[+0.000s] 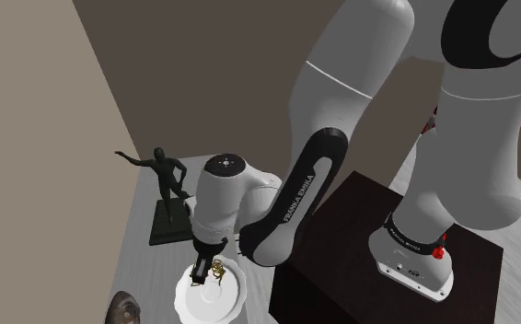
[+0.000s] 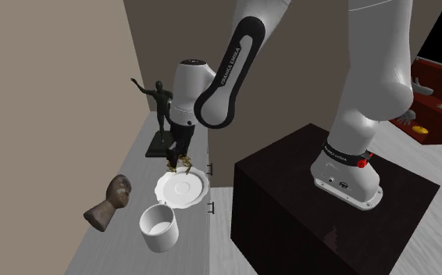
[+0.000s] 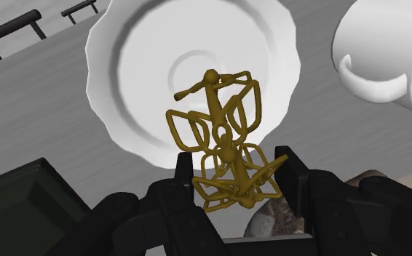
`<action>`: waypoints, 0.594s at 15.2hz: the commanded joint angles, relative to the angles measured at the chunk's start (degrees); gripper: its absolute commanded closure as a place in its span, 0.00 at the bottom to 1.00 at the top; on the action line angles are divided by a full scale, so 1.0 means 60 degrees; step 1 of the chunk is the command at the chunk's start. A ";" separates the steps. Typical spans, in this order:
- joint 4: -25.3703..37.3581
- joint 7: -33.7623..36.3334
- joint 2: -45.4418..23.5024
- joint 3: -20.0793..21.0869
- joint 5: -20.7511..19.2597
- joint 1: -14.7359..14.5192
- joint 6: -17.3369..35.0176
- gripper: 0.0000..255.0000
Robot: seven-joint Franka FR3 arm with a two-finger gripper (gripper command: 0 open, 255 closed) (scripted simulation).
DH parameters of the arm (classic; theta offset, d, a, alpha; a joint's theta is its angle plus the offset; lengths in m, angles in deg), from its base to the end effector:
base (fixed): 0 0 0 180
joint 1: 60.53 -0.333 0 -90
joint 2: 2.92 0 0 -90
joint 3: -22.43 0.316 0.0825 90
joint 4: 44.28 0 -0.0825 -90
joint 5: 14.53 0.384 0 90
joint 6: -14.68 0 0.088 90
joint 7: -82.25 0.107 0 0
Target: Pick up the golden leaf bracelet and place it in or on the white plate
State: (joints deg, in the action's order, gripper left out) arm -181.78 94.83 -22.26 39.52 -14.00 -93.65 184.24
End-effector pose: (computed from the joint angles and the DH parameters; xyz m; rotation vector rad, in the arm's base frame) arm 0.3306 0.4024 0.2060 -2.7872 -0.8934 -0.2214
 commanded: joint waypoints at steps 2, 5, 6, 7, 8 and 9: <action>0.0011 0.0145 -0.0367 -0.0209 -0.0160 -0.0221 0.0367 1.00; 0.0097 0.0208 -0.0776 -0.0409 -0.0282 -0.0393 0.0694 1.00; 0.0129 0.0224 -0.0914 -0.0474 -0.0316 -0.0449 0.0801 1.00; 0.0164 0.0238 -0.1053 -0.0538 -0.0347 -0.0505 0.0906 1.00; 0.0201 0.0249 -0.1192 -0.0600 -0.0374 -0.0559 0.1010 1.00; 0.0241 0.0258 -0.1331 -0.0660 -0.0399 -0.0612 0.1112 1.00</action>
State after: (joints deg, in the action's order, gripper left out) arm -180.82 96.35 -29.06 36.04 -16.15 -96.97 190.19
